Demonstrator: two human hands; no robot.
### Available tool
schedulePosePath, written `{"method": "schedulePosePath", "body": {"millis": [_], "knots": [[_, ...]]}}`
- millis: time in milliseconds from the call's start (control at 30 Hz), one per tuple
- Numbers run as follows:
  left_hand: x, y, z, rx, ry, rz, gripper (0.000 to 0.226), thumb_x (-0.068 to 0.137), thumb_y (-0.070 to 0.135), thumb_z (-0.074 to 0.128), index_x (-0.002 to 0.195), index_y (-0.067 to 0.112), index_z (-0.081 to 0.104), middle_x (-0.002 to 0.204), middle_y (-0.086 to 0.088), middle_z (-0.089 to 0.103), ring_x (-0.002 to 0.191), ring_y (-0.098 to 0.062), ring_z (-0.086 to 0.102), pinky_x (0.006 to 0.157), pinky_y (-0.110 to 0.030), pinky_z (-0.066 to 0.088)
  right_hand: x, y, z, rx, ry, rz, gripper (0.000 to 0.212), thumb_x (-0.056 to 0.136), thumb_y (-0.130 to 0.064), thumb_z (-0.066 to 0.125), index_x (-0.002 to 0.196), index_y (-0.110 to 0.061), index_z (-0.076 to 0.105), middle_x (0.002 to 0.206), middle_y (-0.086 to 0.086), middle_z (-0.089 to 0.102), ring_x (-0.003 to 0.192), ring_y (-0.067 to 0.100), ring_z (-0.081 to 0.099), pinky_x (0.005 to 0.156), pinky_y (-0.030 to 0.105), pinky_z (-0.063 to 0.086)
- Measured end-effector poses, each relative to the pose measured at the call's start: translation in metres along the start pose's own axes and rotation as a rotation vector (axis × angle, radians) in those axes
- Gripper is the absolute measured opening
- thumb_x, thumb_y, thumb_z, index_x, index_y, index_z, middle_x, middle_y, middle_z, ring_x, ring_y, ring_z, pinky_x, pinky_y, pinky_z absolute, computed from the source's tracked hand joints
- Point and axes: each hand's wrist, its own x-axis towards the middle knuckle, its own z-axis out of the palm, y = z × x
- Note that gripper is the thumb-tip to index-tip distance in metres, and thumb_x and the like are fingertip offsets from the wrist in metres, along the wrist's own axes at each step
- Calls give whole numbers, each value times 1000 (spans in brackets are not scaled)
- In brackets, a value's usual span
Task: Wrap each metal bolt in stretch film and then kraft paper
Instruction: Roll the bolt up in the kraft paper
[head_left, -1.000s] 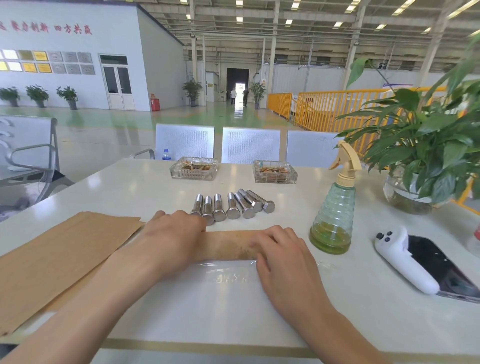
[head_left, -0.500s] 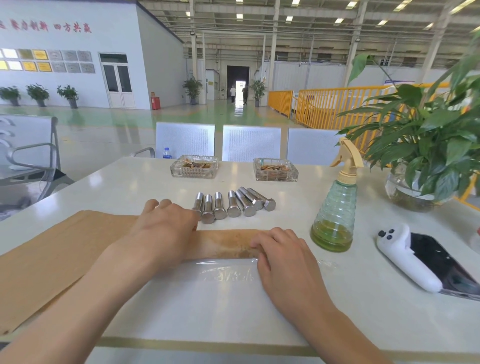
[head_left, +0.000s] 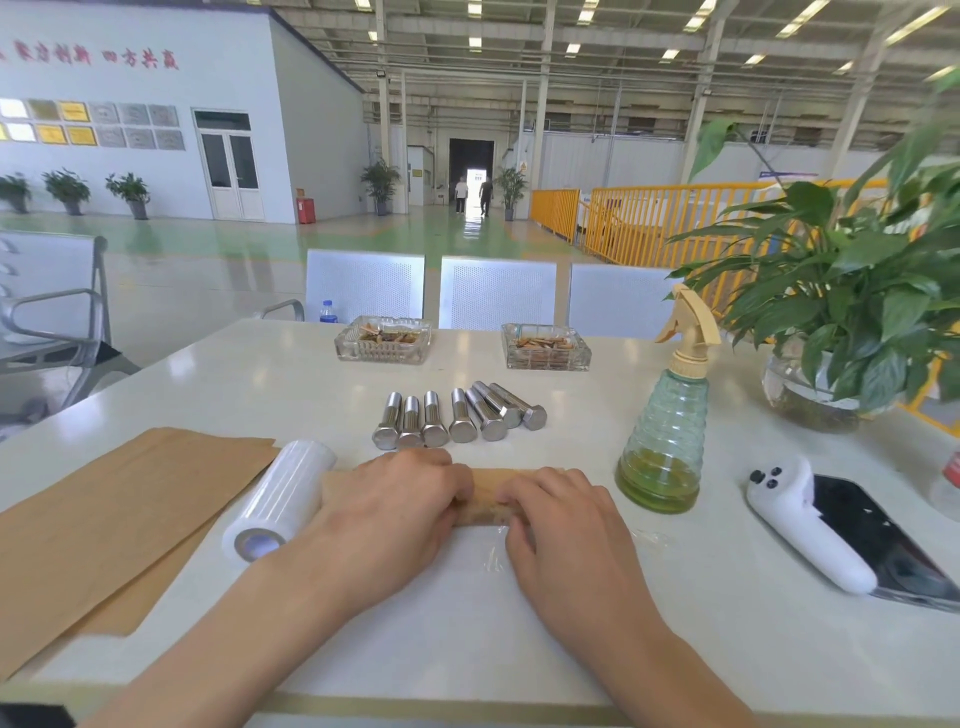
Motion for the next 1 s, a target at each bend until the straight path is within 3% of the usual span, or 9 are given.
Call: {"method": "schedulePosePath", "body": {"millis": [100, 233, 467, 533, 667, 733, 833, 1000], "knots": [[0, -2, 1, -22, -1, -10, 19, 99, 31, 48, 113, 36, 60, 106, 13, 58, 102, -18, 61, 74, -37, 52, 1, 1, 0, -9, -20, 12, 27, 98, -29, 50, 122, -38, 59, 118, -20, 58, 115, 13, 48, 94, 30, 38], [2, -1, 2, -12, 1, -11, 22, 98, 28, 47, 116, 34, 59, 110, 12, 60, 103, -23, 60, 74, -34, 45, 1, -1, -1, -20, -42, 15, 32, 99, -30, 47, 128, -40, 56, 123, -21, 57, 119, 13, 45, 96, 31, 38], [3, -4, 7, -12, -17, 6, 28, 96, 22, 50, 121, 36, 53, 116, 14, 60, 116, -17, 50, 95, -36, 43, 2, 1, 0, -38, -66, 11, 31, 99, -29, 47, 126, -40, 58, 120, -19, 54, 116, 15, 44, 95, 33, 37], [4, -3, 7, -5, -18, 10, 28, 96, 22, 51, 120, 35, 57, 114, 14, 60, 115, -17, 51, 95, -35, 42, 3, 2, 2, -40, -52, 7, 28, 98, -31, 48, 122, -39, 61, 117, -18, 55, 114, 15, 45, 93, 33, 38], [5, 1, 3, 30, -4, -14, 23, 93, 20, 51, 109, 32, 63, 103, 11, 60, 105, -21, 55, 74, -30, 31, 6, 6, 4, 18, 11, 38, 24, 102, -36, 45, 112, -37, 66, 106, -18, 59, 108, 14, 47, 93, 34, 39], [5, 3, 3, 41, -18, -25, 21, 93, 19, 50, 106, 31, 62, 100, 10, 59, 103, -23, 55, 80, -33, 39, 15, 10, 3, 72, -1, 64, 27, 103, -32, 44, 117, -38, 65, 108, -19, 61, 109, 13, 48, 95, 34, 39], [5, 3, 4, 26, -27, -54, 23, 94, 18, 48, 108, 32, 60, 100, 11, 57, 102, -24, 53, 87, -35, 46, 42, 17, -2, 76, -103, 95, 37, 102, -23, 43, 129, -38, 62, 123, -14, 64, 119, 18, 49, 101, 37, 39], [4, 0, 6, 27, -9, -26, 23, 95, 20, 50, 110, 35, 60, 98, 14, 57, 107, -18, 51, 86, -31, 35, 96, 14, -11, 16, -469, 171, 39, 99, -30, 48, 137, -35, 59, 140, 2, 55, 134, 26, 44, 108, 39, 39]]}}
